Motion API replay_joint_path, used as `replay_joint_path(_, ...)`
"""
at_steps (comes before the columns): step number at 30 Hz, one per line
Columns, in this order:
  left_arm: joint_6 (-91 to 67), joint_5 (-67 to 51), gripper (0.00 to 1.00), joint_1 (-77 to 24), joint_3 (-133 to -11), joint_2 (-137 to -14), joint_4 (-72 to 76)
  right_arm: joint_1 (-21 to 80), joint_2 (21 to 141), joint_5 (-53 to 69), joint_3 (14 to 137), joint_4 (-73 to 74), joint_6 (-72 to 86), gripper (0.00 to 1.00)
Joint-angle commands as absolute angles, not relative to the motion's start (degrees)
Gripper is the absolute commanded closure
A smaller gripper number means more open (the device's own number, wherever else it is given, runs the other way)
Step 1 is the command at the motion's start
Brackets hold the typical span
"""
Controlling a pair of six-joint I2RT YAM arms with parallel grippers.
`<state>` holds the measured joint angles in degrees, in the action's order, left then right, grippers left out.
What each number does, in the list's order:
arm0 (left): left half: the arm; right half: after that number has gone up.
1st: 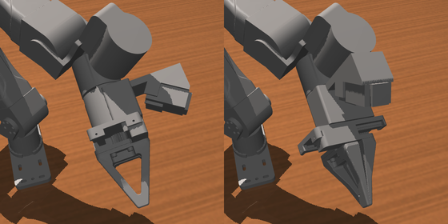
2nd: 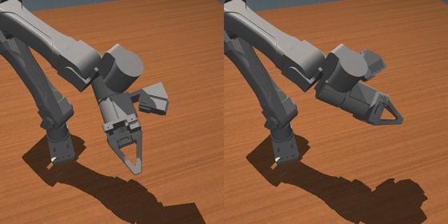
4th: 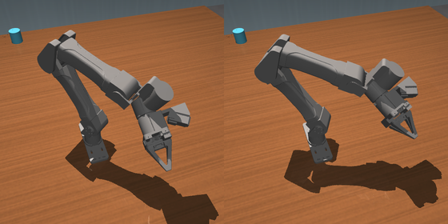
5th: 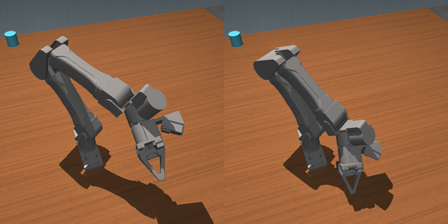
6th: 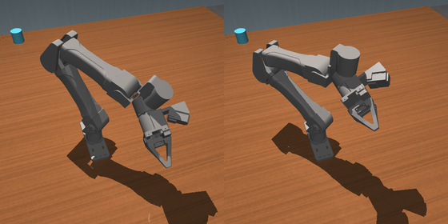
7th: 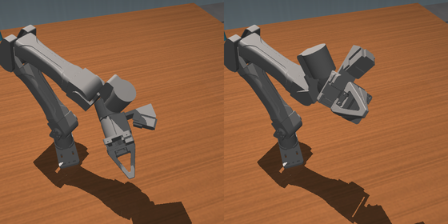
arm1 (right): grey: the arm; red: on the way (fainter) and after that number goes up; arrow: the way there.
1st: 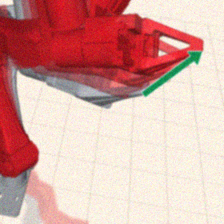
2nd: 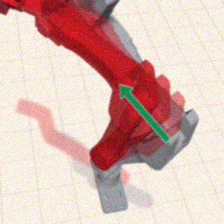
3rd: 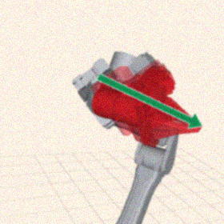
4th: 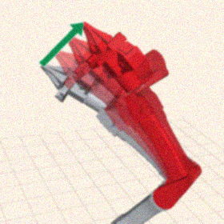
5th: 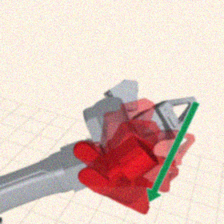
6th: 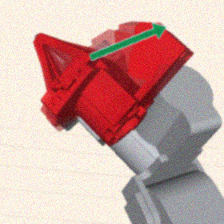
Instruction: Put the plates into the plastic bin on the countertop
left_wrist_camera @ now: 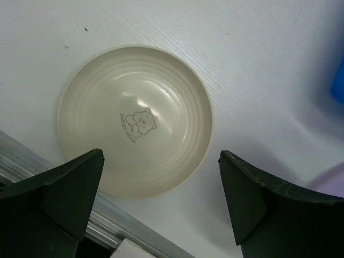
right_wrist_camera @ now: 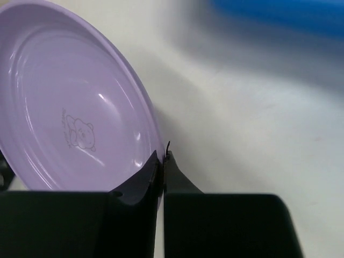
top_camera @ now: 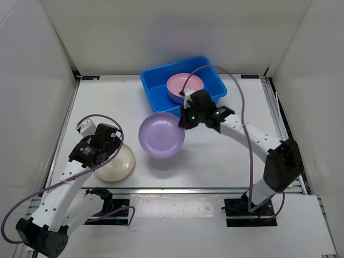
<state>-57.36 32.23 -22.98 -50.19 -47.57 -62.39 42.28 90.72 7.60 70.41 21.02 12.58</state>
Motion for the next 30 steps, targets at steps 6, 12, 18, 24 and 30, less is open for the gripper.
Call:
replay_joint_path(6, -48.70, 30.24, 0.01, -18.20, -52.29, -55.89, -51.17, 27.79, 92.45, 4.31, 85.85, 20.57, 14.94, 1.00)
replay_joint_path(12, -41.15, 22.16, 0.01, -8.89, -53.52, -61.87, -45.01, 19.43, 108.26, 3.17, 105.18, 24.60, 18.62, 1.00)
replay_joint_path(18, -37.18, 17.59, 0.01, -1.33, -54.58, -65.38, -42.54, 15.82, 125.13, -3.16, 122.67, 27.42, 23.20, 1.00)
replay_joint_path(24, -34.54, 13.98, 0.01, 3.51, -55.89, -69.60, -41.48, 15.47, 134.11, -4.21, 132.01, 26.37, 24.95, 0.98)
replay_joint_path(30, -32.96, 13.45, 0.01, 4.22, -56.25, -71.01, -40.78, 14.07, 134.64, -3.52, 128.06, 21.45, 26.54, 0.79)
